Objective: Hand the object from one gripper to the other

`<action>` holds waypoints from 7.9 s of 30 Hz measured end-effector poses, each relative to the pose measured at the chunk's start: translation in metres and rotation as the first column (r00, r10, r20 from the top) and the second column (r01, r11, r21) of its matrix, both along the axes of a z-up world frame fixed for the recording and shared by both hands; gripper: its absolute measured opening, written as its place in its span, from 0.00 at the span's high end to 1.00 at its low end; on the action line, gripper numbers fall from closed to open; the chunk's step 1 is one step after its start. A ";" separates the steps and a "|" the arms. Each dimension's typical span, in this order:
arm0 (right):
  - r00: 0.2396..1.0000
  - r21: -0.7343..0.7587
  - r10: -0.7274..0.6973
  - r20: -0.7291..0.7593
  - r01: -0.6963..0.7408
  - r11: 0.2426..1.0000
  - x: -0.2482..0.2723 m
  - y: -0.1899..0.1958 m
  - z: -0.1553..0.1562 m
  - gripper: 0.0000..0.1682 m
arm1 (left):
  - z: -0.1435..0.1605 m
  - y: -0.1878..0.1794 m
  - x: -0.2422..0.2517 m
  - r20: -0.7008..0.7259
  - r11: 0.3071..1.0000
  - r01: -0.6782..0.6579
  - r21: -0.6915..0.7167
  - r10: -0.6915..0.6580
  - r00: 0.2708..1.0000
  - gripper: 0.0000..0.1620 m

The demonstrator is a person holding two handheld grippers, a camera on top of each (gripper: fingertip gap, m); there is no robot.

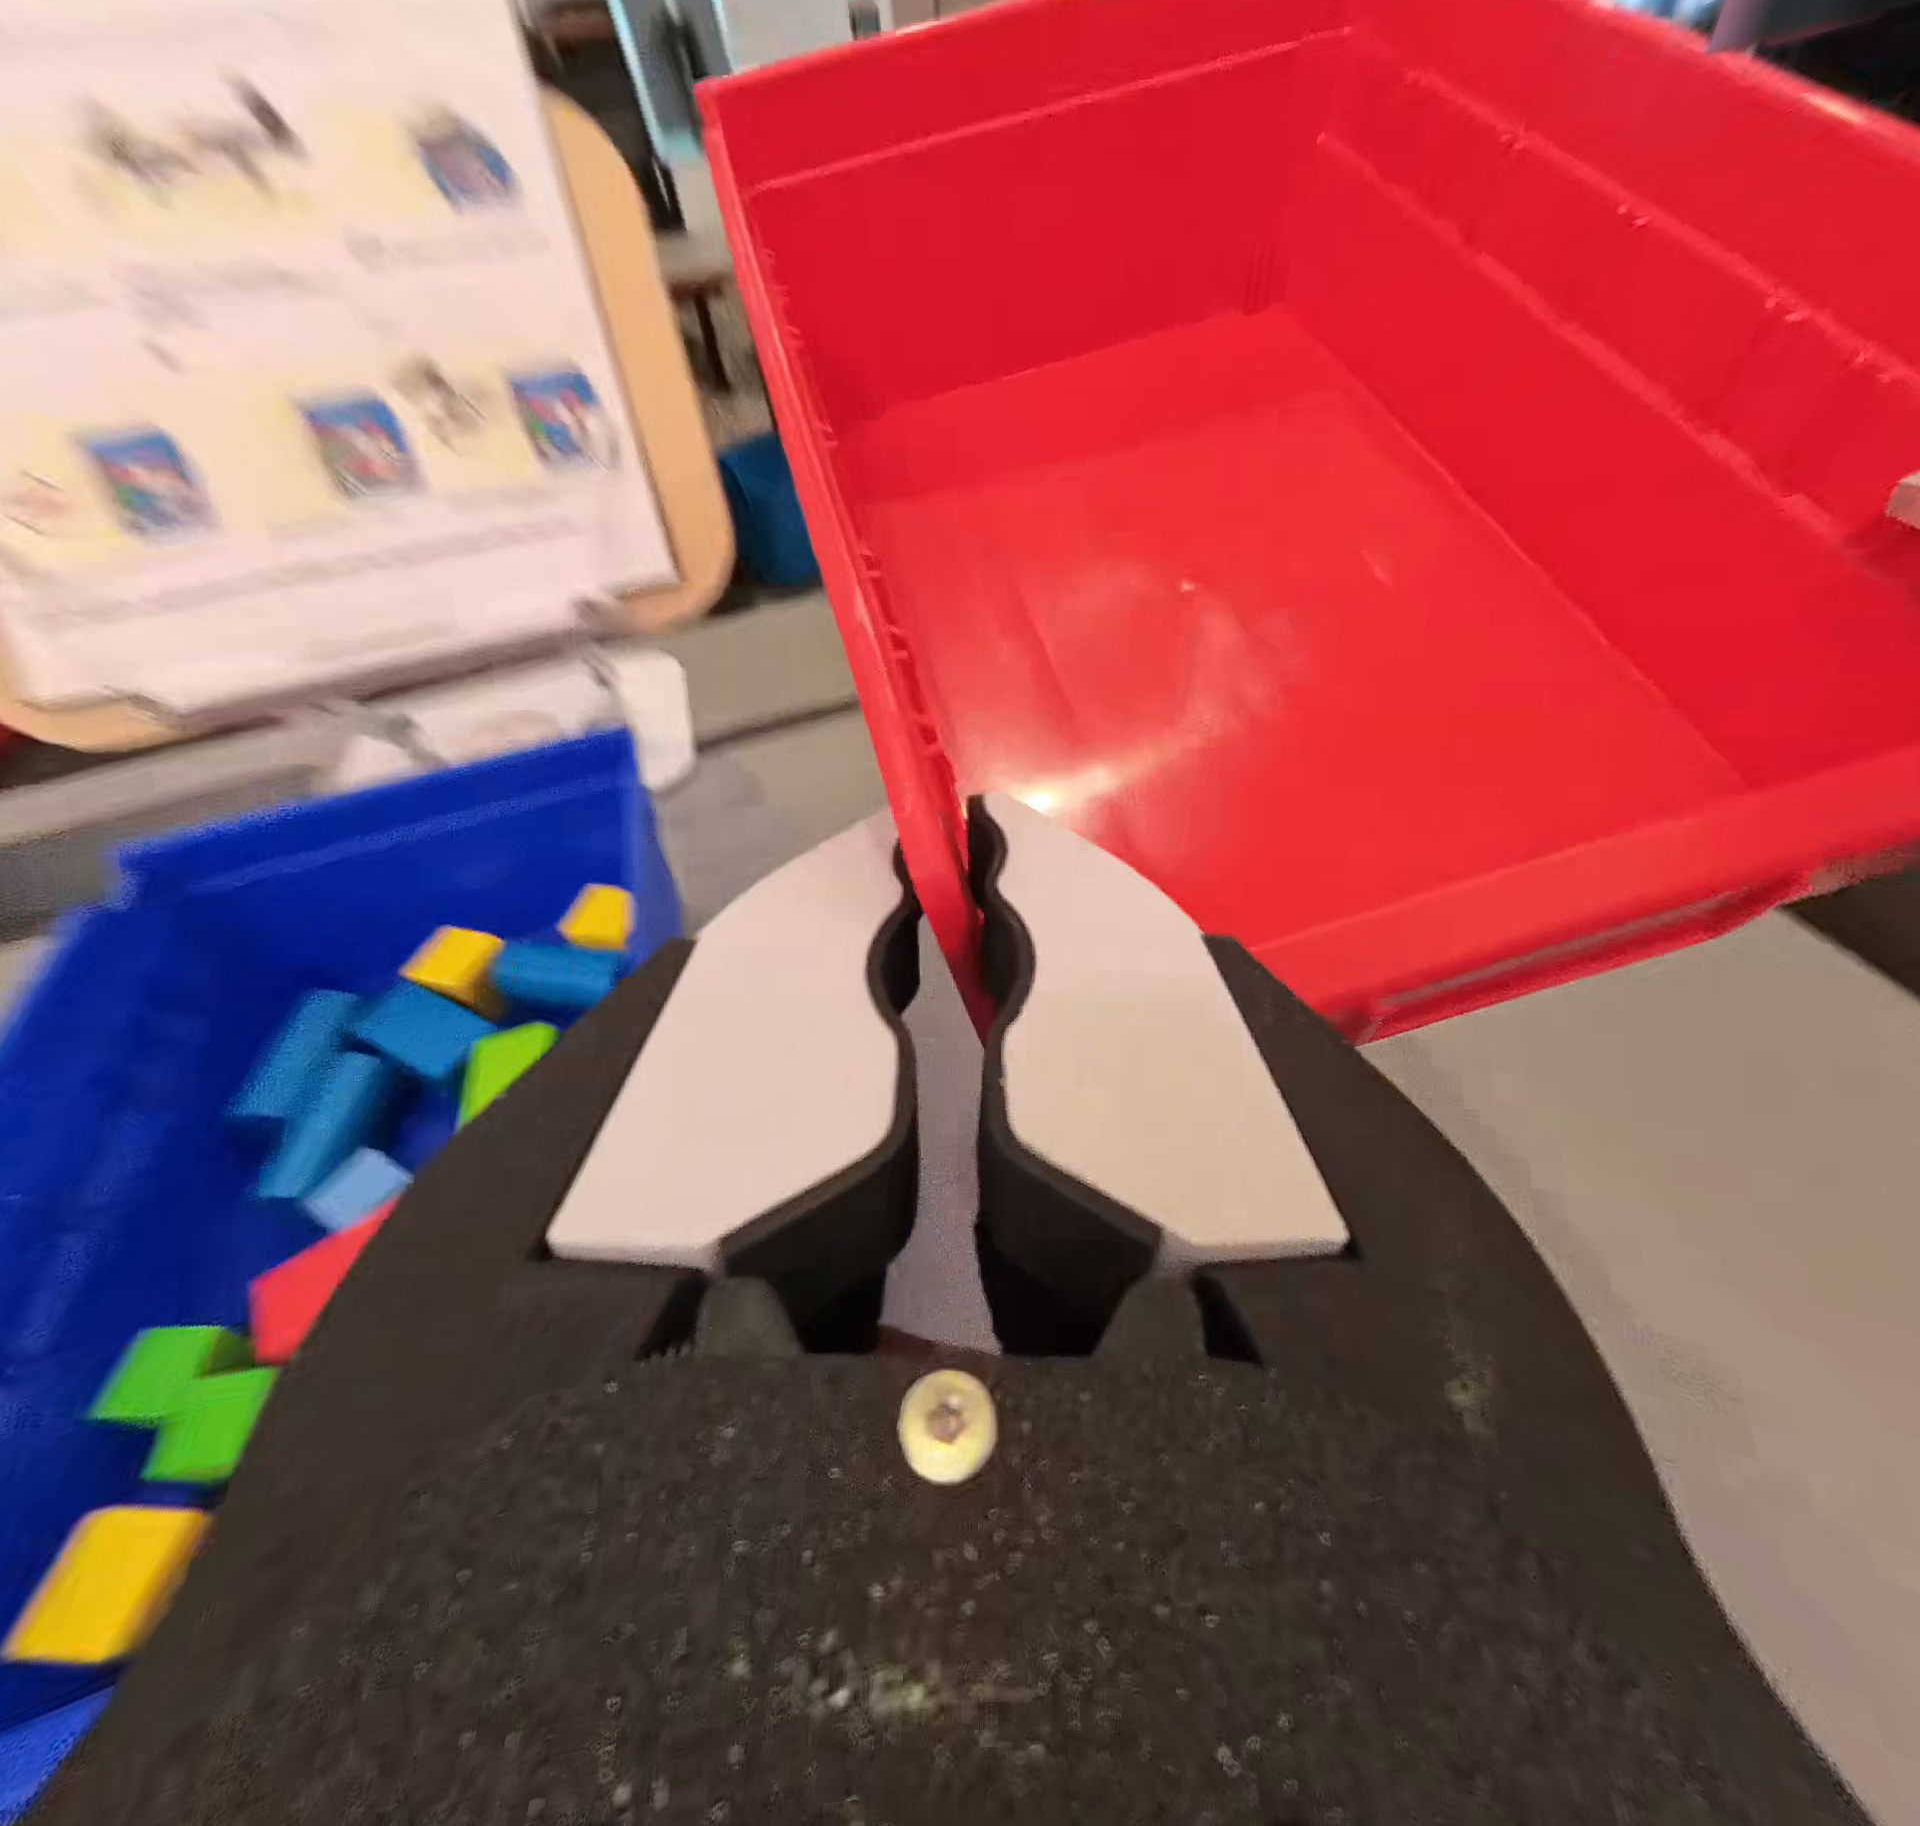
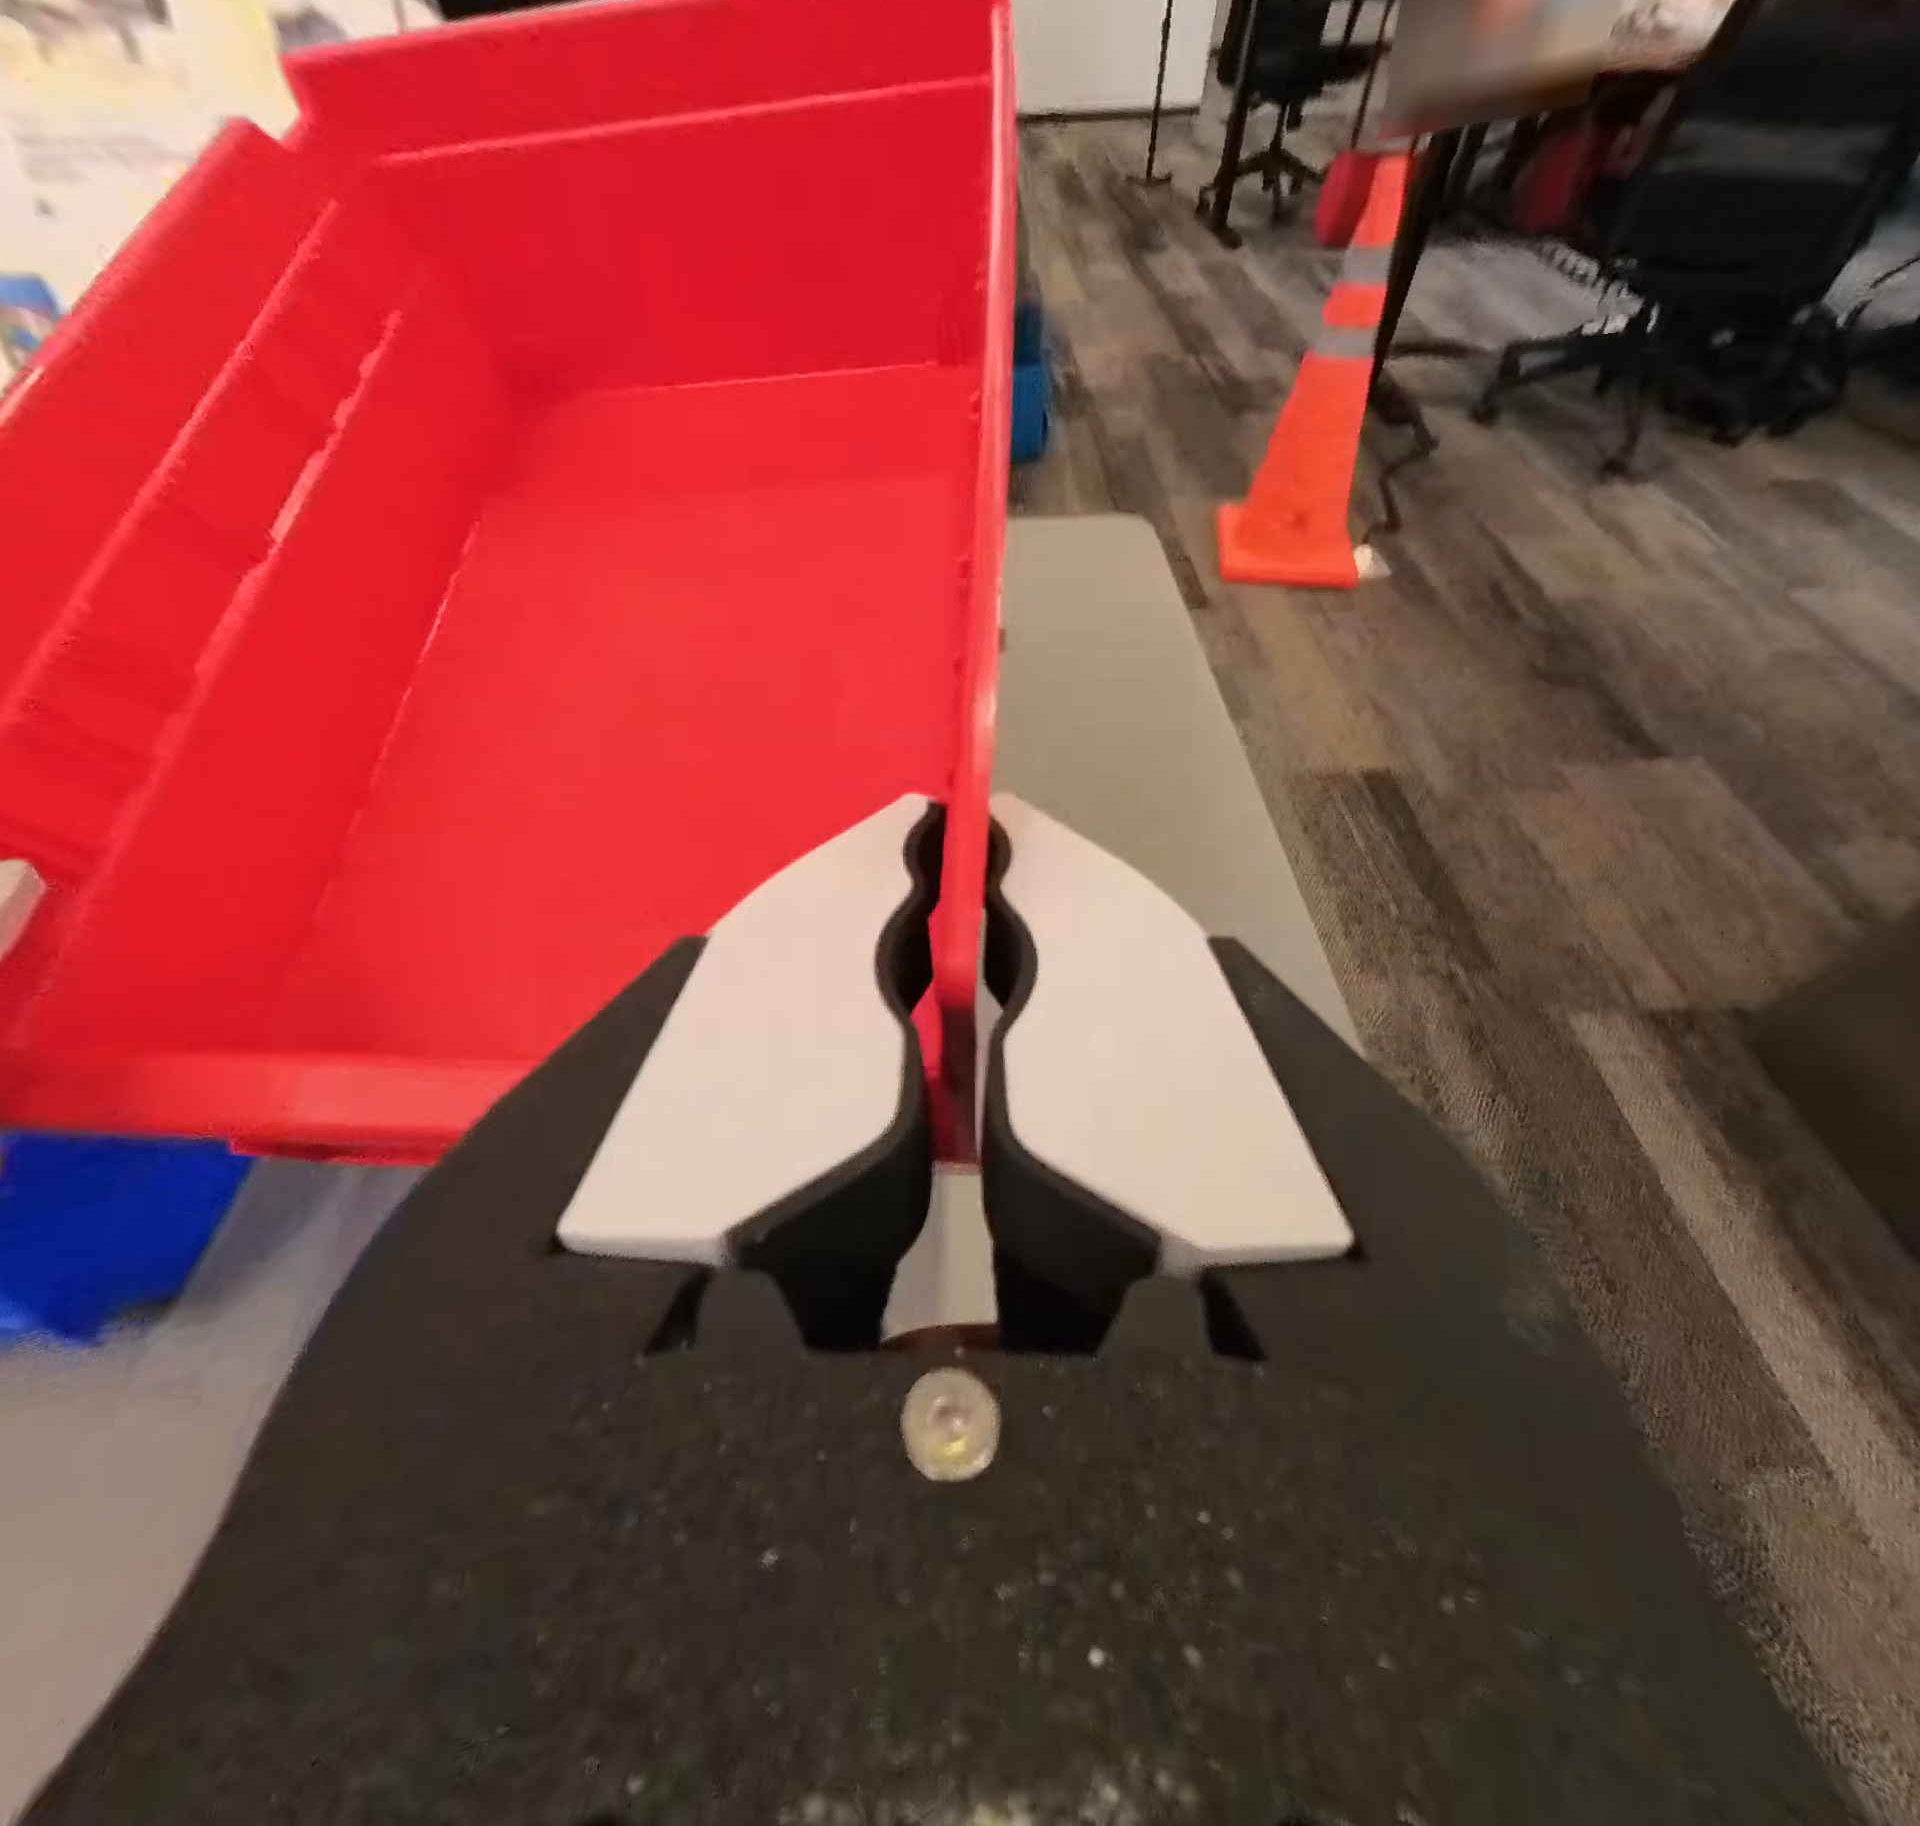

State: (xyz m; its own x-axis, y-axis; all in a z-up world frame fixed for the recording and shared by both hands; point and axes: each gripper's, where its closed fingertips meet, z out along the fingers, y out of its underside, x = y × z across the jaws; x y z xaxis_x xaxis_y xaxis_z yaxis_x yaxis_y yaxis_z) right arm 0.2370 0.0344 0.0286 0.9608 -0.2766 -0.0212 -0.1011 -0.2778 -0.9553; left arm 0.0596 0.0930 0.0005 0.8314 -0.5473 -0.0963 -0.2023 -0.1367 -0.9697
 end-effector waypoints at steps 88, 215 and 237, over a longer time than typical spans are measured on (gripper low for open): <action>0.721 0.020 0.692 -0.031 -0.692 0.722 -0.498 0.102 -0.086 0.76 | -0.050 0.097 -0.543 0.259 0.923 -0.250 -0.292 0.328 0.908 0.68; 0.279 -0.098 0.907 0.316 -0.941 0.324 -0.301 0.101 0.004 0.72 | 0.023 0.098 -0.198 0.808 0.313 0.854 -0.416 -0.303 0.505 0.79; 0.172 -0.035 0.937 0.304 -0.981 0.191 -0.365 0.136 -0.043 0.56 | -0.009 0.042 -0.162 0.873 -0.009 0.910 -0.415 -0.285 0.396 0.79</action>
